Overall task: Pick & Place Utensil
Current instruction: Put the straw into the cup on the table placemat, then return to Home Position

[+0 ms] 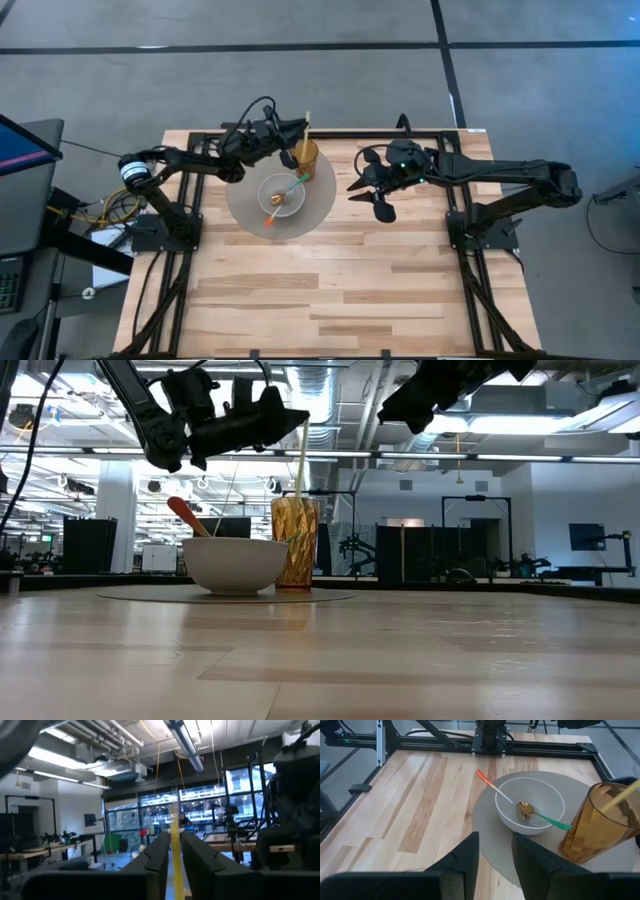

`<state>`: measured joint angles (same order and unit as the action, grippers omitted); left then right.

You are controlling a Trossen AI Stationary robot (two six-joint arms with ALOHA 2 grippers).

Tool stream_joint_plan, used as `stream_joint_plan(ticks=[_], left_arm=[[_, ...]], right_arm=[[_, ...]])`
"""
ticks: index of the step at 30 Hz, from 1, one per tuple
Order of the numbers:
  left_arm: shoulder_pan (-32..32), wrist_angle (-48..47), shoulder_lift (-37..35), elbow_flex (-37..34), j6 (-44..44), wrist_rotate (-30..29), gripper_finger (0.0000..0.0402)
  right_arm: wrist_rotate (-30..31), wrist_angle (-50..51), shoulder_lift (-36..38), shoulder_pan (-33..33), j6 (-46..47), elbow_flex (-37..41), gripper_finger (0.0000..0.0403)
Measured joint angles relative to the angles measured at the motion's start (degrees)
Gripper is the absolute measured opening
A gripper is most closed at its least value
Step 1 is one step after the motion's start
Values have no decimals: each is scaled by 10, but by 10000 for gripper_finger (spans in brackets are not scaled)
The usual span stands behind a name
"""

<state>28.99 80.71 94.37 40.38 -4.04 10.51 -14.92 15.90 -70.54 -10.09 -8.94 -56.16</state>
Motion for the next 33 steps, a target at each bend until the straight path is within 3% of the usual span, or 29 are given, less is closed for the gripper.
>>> stream_joint_plan(ticks=[8,12,15,17,22,27,30,33], left_arm=[[-1,-9,-7,0,-1,-4,122],[-13,-25,-45,0,-3,-2,147],[-21,-95,-108,0,-4,12,156],[-25,-194,-167,0,-7,16,156],[-42,-489,-326,0,-58,18,136],[-47,-713,-499,0,-56,15,89],[-47,-811,-599,-6,-31,15,45],[-49,-843,-694,-48,-7,29,9]], right_arm=[[0,0,0,0,0,0,109],[0,0,0,0,0,0,109],[0,8,5,0,0,0,109],[0,21,17,0,0,0,109],[0,57,62,0,-21,12,109],[-1,42,125,-18,-27,77,109],[-1,28,181,-39,-14,114,109],[-1,2,241,-54,-6,156,109]])
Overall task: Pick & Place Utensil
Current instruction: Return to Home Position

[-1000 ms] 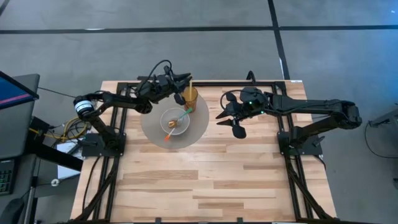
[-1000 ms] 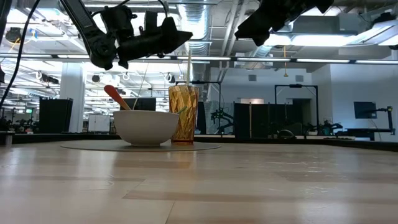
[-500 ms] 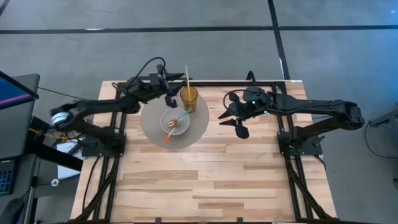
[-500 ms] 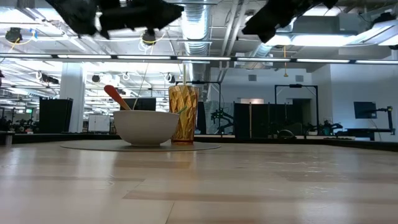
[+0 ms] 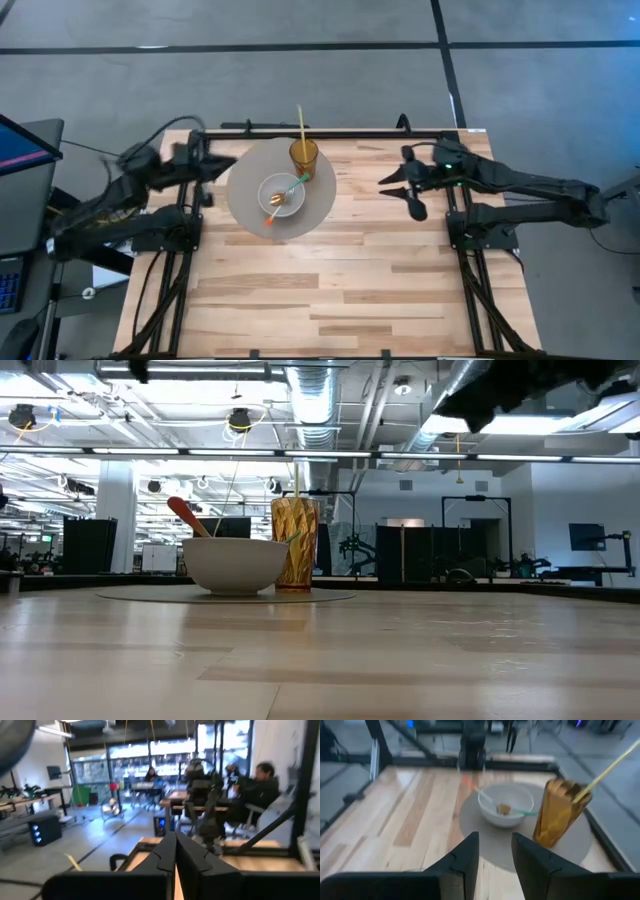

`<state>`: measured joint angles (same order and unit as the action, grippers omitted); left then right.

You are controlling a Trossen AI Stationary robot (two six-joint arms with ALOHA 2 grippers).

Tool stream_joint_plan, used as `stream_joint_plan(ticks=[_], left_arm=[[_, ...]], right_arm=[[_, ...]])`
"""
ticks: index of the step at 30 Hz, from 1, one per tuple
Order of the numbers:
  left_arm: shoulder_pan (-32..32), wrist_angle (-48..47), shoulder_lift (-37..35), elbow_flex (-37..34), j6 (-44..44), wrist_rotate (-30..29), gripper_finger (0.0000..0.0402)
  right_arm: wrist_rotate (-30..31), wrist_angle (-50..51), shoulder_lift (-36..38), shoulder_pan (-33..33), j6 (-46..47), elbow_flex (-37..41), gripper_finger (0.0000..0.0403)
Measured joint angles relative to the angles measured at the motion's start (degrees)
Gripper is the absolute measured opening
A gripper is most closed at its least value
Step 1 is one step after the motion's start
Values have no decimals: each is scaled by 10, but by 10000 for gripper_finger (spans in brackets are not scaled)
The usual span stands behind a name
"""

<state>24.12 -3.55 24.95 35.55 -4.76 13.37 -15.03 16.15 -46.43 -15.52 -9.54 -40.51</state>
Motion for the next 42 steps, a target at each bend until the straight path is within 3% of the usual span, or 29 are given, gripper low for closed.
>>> stream_joint_plan(ticks=[7,14,24,30,35,39,42], left_arm=[[0,-2,-161,-129,10,0,4],[0,1,-248,-180,13,0,7],[0,4,-249,-190,24,7,12],[0,12,-249,-233,38,6,6],[0,109,-249,-285,51,6,9],[0,205,-249,-345,66,6,11],[0,214,-245,-353,71,3,7]], right_arm=[[-1,-106,121,-16,37,84,109],[2,-125,177,-16,74,145,109],[44,-167,272,-17,153,269,109],[66,-195,342,-15,173,323,109],[99,-242,383,-3,200,394,109],[121,-241,409,-4,201,399,109],[121,-233,417,-3,199,400,109]])
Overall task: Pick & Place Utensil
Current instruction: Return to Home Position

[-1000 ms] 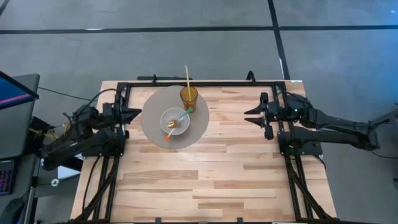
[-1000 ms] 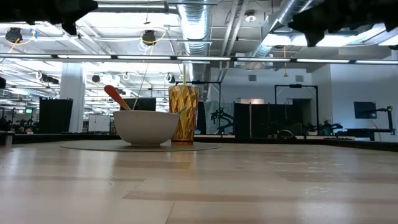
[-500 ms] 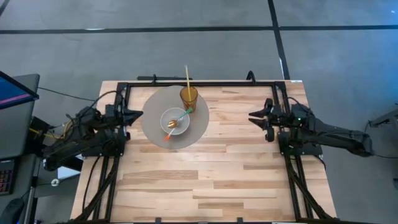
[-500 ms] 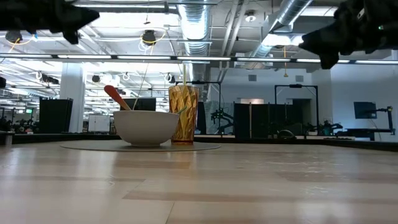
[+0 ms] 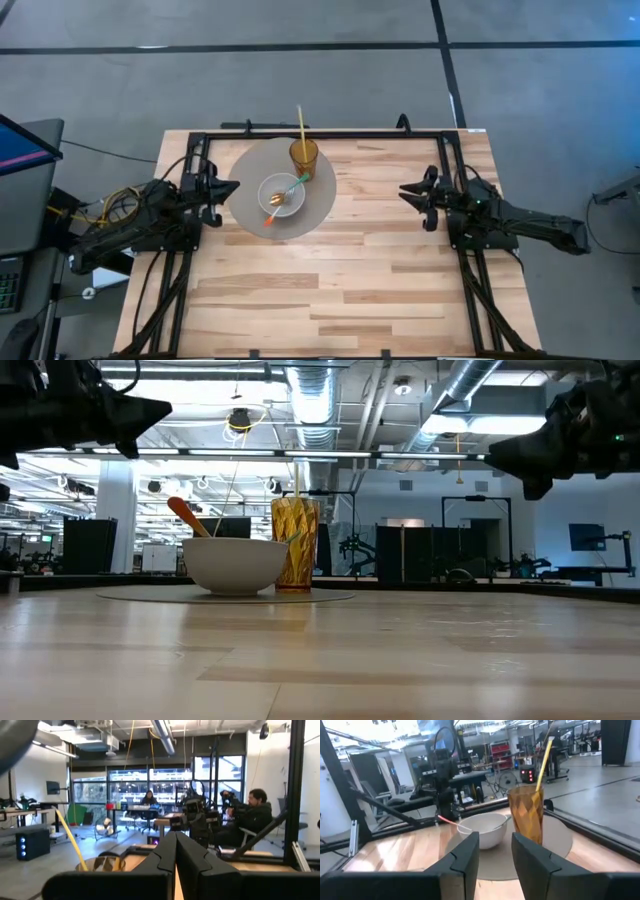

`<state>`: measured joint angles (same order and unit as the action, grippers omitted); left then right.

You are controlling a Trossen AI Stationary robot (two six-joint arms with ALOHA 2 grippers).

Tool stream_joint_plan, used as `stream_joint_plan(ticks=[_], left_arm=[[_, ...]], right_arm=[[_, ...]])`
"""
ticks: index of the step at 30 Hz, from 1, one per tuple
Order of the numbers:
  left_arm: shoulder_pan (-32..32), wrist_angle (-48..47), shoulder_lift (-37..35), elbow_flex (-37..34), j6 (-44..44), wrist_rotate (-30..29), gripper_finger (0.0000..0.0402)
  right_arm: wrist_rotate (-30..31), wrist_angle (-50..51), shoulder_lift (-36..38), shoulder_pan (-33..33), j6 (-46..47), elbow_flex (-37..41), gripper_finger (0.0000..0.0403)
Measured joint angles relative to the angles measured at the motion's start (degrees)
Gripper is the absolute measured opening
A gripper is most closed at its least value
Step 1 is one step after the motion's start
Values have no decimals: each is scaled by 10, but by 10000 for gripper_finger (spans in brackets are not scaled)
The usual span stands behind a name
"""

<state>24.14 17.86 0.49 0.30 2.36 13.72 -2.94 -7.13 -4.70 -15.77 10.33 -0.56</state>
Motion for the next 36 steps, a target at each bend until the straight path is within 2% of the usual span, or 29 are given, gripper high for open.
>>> stream_joint_plan(ticks=[5,11,36], left_arm=[[0,2,11,0,14,-1,10],[0,2,42,0,39,-1,15],[0,2,162,0,39,-2,16]], right_arm=[[5,23,-2,4,-2,0,109],[47,40,-2,4,-2,0,109],[45,42,-2,3,-3,0,109]])
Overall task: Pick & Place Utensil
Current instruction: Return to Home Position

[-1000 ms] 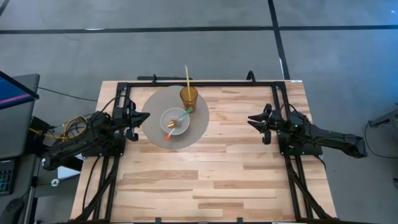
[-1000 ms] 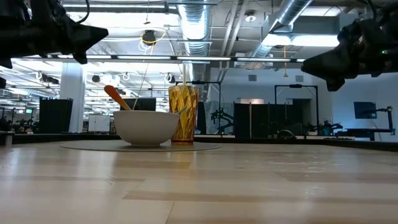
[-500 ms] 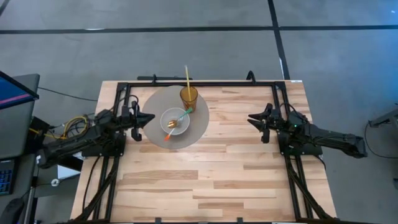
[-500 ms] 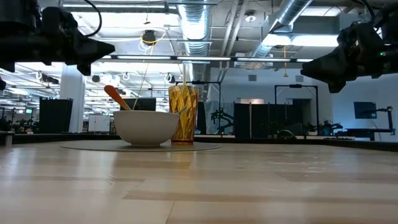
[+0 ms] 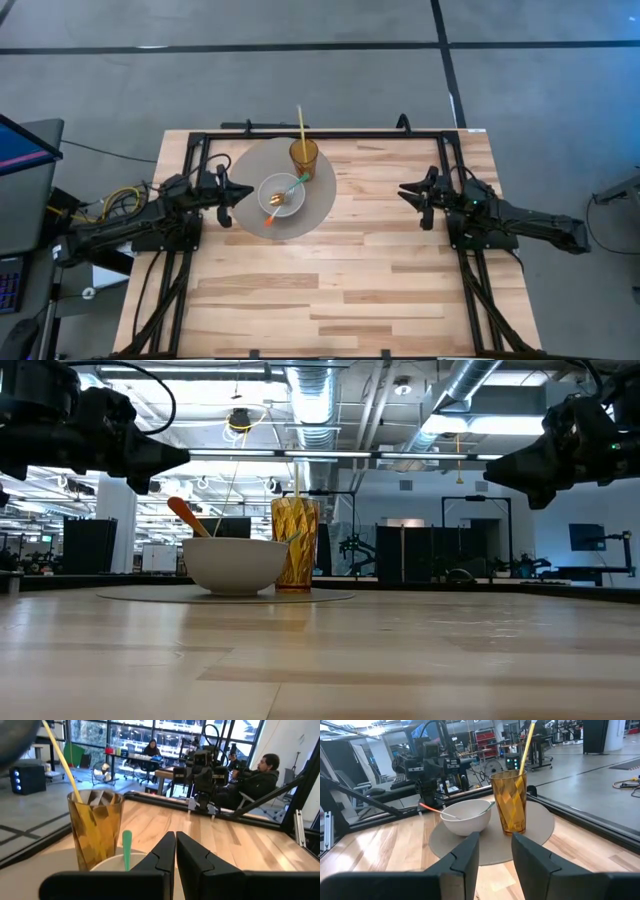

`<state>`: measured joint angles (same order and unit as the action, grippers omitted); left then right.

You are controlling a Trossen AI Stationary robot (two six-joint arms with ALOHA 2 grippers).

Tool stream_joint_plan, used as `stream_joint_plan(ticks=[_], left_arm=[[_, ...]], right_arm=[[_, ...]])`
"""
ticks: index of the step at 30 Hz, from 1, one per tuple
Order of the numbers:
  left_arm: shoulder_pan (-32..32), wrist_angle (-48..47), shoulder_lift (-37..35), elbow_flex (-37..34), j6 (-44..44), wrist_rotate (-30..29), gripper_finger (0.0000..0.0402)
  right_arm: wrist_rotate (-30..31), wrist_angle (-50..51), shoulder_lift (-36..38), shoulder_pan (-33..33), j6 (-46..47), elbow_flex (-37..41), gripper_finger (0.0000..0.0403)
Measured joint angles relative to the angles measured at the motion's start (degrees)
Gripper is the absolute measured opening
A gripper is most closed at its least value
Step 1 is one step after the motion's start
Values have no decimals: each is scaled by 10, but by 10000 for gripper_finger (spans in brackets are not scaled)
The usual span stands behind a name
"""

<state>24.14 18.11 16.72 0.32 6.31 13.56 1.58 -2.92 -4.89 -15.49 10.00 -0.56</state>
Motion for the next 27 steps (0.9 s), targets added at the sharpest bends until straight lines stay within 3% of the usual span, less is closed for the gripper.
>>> stream_joint_plan(ticks=[27], left_arm=[[0,4,10,0,0,0,16]], right_arm=[[0,0,0,0,1,0,109]])
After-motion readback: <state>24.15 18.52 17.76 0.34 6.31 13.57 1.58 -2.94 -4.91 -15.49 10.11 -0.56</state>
